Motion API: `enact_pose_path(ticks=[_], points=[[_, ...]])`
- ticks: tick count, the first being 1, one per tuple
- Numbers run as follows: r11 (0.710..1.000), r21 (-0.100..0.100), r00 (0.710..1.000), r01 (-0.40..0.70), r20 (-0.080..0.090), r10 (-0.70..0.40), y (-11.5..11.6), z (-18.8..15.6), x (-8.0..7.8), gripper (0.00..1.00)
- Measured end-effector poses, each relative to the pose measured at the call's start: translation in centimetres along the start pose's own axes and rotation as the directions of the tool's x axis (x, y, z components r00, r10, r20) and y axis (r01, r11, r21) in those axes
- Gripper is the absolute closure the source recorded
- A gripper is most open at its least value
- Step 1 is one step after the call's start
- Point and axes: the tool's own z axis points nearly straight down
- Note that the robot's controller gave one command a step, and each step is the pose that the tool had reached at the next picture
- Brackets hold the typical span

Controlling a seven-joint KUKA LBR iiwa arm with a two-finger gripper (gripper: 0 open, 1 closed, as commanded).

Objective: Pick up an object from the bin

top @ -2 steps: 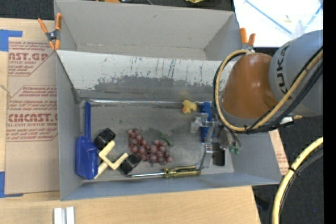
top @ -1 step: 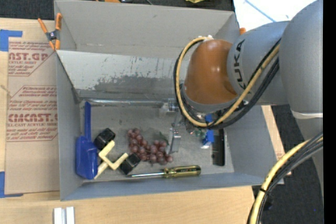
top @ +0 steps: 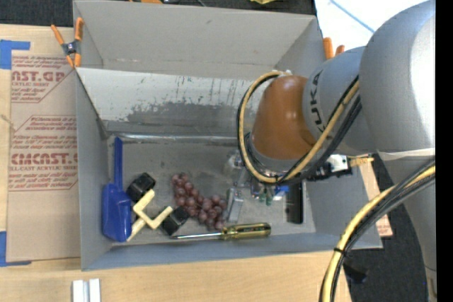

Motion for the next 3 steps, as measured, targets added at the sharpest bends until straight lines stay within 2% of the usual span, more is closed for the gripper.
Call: enact_pose_path(ticks=[1,2,3], points=[[1.0,-0.011,0.999,-0.029,0.025,0.029,9.3,-2.6,2.2,1.0],[1.0,-0.01,0.999,-0.03,0.025,0.03,9.2,-2.6,2.2,1.0],[0.999,-0.013,0.998,0.052,0.032,-0.052,11.2,-12.0,2.5,1.0]])
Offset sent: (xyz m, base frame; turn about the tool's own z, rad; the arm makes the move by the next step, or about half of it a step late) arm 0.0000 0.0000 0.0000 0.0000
